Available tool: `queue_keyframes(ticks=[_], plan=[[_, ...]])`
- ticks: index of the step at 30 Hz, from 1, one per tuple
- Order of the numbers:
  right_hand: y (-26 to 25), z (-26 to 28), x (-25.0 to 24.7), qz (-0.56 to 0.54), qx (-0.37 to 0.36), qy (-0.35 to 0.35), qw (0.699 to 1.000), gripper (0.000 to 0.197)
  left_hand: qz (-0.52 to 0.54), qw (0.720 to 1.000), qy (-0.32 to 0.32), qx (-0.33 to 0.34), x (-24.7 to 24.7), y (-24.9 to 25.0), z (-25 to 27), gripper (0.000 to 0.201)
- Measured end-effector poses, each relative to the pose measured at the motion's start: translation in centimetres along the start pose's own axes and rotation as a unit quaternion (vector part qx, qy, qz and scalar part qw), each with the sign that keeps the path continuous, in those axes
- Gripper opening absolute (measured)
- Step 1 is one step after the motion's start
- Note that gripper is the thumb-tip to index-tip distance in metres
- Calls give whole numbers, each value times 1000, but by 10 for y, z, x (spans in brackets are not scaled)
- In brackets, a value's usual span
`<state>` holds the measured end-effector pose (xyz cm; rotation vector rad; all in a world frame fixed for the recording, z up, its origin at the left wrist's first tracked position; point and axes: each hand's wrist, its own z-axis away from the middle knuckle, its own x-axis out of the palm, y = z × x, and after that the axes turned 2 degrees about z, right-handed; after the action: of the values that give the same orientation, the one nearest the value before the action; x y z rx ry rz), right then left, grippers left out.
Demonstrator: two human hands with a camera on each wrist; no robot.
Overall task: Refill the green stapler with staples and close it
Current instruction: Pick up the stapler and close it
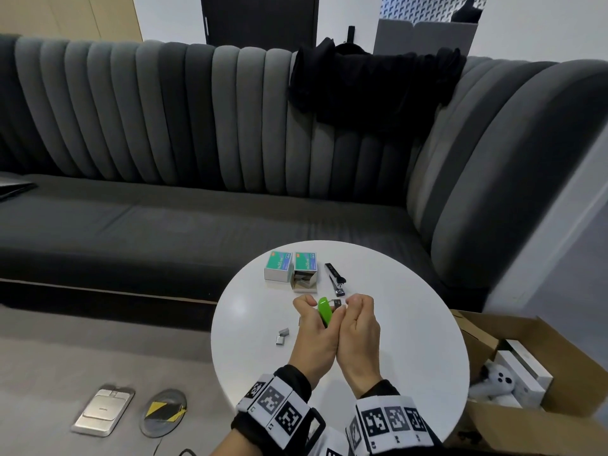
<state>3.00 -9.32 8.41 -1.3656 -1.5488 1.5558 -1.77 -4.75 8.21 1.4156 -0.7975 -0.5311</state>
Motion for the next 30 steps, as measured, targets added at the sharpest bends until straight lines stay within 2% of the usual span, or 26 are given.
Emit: queue_keyframes(ticks=[5, 7, 11, 15, 19, 24, 30], plan=[[-2, 0, 2, -27, 12, 66, 997, 19, -3, 999, 29, 21, 4, 0, -1, 30], [-3, -1, 3, -44, 18, 72, 996, 19, 9, 999, 28, 22, 6, 2, 1, 27], [-1, -8, -3, -96, 78, 31, 992, 27, 56, 998, -11, -3, 1, 1, 4, 38], [-5, -12, -14, -189, 128, -29, 973, 36, 117, 990, -78, -29, -9, 0, 2, 54], [-6, -12, -18, -212, 139, -61, 965, 39, 120, 984, -127, -21, -17, 5, -2, 40], [-7, -8, -14, -205, 138, -78, 966, 40, 127, 984, -126, -16, -20, 6, -1, 36], [-12, -3, -10, -185, 119, -60, 974, 38, 186, 974, -133, -4, -20, 0, -1, 69]])
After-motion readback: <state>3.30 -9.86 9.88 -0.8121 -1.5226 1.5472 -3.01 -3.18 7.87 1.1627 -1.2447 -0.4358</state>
